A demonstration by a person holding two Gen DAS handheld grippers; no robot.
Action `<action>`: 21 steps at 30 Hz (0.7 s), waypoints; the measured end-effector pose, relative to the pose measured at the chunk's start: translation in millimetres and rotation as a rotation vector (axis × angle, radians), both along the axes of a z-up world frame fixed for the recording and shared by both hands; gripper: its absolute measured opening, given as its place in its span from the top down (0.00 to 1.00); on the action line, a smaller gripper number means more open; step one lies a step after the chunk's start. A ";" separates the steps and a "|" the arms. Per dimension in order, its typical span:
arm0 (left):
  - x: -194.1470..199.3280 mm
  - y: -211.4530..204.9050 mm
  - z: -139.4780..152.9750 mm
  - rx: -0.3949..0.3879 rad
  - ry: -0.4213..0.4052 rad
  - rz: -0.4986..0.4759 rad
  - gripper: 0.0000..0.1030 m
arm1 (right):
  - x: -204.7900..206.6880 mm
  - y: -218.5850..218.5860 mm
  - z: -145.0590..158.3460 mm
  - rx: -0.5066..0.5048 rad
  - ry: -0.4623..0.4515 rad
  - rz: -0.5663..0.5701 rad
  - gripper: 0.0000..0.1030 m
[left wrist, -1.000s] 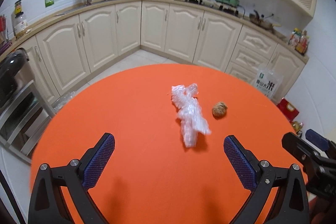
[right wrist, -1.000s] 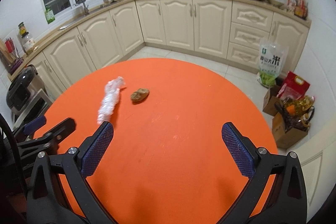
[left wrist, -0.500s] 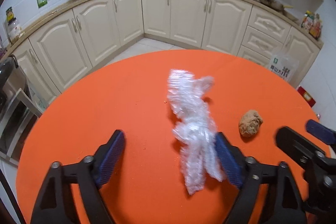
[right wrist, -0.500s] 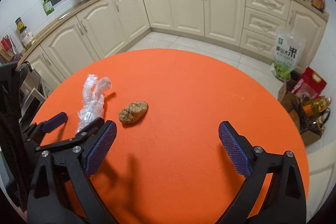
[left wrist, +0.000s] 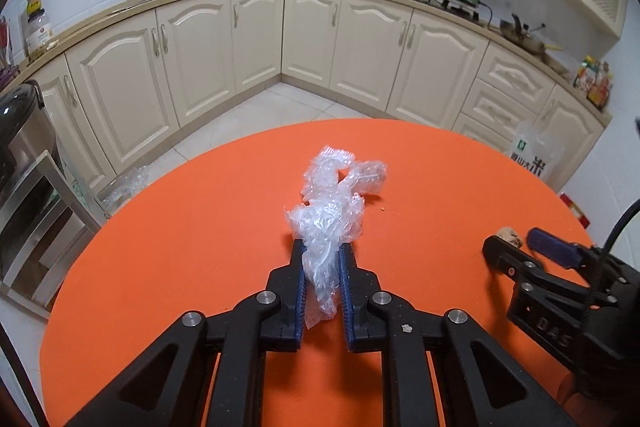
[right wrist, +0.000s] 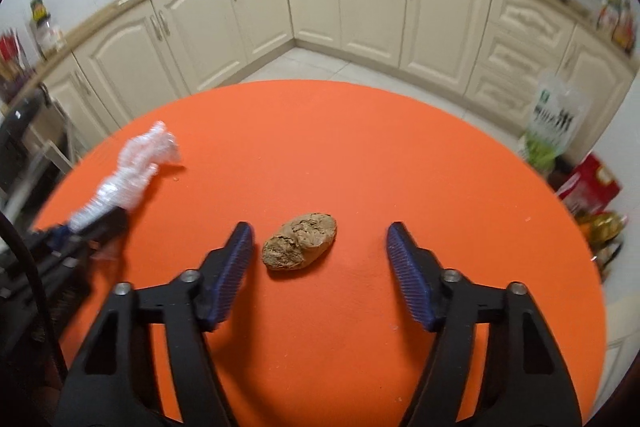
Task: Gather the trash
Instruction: 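Grasp the clear plastic bag with the left gripper while the right gripper grasps the small brown lump, then carry the plastic bag and brown lump over the blue bin and open both grippers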
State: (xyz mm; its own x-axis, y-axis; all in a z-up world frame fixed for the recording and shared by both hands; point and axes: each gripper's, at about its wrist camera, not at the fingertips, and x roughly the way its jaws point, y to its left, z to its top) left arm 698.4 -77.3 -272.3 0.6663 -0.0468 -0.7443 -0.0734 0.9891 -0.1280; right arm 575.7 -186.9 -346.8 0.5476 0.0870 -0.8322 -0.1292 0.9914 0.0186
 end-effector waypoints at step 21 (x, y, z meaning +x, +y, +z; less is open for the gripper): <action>-159.1 1.0 26.4 -0.064 -0.124 -0.040 0.93 | -85.5 -48.1 47.3 0.179 -0.091 -0.028 0.72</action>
